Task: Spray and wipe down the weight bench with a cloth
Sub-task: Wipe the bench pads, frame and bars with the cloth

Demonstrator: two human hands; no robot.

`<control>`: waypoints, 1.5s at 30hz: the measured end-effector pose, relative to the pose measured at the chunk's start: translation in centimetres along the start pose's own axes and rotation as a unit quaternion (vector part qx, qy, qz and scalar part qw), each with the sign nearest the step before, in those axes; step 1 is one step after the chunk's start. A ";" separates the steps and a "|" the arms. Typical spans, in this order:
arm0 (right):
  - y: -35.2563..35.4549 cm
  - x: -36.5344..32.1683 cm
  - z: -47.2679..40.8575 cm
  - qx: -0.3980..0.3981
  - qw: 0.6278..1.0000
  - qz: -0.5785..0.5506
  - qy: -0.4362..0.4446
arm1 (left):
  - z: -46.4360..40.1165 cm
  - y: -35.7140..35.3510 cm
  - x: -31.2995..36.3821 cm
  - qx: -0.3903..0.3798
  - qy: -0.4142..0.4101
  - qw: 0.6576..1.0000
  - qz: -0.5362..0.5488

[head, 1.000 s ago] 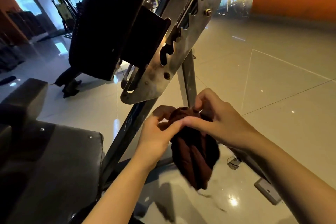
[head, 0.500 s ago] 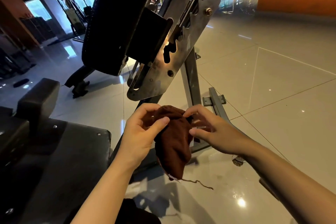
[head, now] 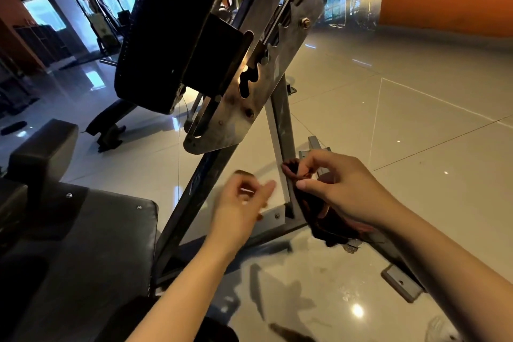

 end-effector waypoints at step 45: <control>9.7 1.7 -1.7 0.084 0.995 0.029 -0.056 | -2.5 6.1 1.9 0.127 -0.208 0.929 -0.279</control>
Point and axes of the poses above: each hand's wrist, its own z-axis away from the middle knuckle, its own y-axis out of the back of the hand, x = y × z, the point moved 8 cm from there along -z, towards the middle knuckle, and after that the axes turned 11 degrees about x, right-handed, at the moved point
